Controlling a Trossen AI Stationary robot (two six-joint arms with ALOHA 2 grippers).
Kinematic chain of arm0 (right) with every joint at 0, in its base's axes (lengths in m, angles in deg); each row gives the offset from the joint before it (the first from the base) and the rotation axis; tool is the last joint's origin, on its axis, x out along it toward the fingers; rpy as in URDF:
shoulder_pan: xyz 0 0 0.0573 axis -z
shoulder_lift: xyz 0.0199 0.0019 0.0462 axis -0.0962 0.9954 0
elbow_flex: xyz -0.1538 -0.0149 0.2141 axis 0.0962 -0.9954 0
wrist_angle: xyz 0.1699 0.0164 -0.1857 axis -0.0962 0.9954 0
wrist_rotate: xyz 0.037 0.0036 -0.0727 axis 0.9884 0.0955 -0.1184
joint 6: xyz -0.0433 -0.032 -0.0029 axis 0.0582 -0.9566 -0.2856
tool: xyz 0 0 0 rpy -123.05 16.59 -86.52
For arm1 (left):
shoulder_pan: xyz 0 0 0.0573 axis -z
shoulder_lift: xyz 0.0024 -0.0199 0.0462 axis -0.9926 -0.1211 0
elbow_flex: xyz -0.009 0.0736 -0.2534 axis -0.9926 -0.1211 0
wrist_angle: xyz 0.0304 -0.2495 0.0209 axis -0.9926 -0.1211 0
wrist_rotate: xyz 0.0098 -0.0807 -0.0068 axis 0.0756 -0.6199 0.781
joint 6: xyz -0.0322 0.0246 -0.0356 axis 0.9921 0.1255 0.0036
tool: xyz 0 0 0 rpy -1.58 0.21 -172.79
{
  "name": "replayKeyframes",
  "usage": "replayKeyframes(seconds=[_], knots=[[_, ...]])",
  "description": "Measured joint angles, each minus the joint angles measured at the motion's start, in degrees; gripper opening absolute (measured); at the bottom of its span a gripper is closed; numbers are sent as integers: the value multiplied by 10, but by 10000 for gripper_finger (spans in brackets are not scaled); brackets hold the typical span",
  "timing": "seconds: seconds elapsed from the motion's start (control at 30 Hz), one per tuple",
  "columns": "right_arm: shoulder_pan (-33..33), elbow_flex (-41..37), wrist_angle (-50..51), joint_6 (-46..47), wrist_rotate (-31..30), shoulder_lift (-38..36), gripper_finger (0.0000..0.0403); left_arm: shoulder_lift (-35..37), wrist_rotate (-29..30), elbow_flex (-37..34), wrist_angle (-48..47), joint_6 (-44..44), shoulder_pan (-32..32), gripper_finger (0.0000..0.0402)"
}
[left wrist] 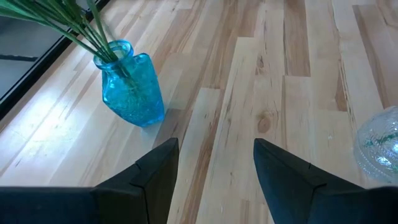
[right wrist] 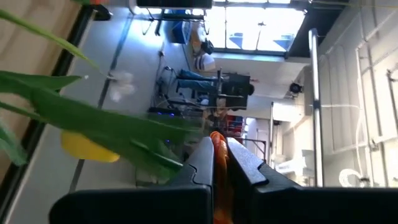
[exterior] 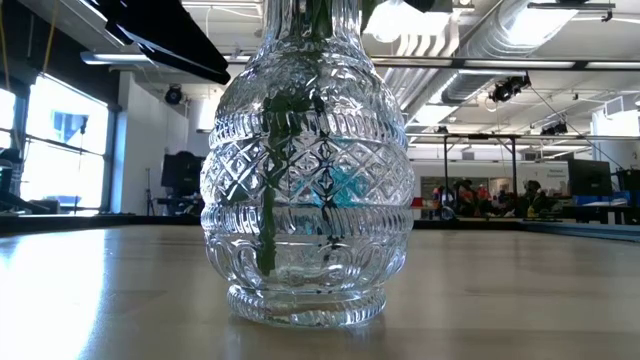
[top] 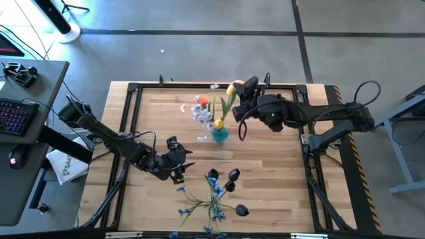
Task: Sort flowers into vase by color
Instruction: Put the orange tulip into the blue vase
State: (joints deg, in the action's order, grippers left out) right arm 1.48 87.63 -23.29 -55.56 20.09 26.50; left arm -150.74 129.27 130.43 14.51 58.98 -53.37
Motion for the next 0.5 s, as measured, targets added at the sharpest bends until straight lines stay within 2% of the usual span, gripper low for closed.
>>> replayKeyframes(seconds=[0.33,0.5], knots=[[-1,0,15,-12,4,1,7,0,0,0,0,0,0,197],[-2,0,-26,-45,-3,-3,7,0,0,0,0,0,0,197]])
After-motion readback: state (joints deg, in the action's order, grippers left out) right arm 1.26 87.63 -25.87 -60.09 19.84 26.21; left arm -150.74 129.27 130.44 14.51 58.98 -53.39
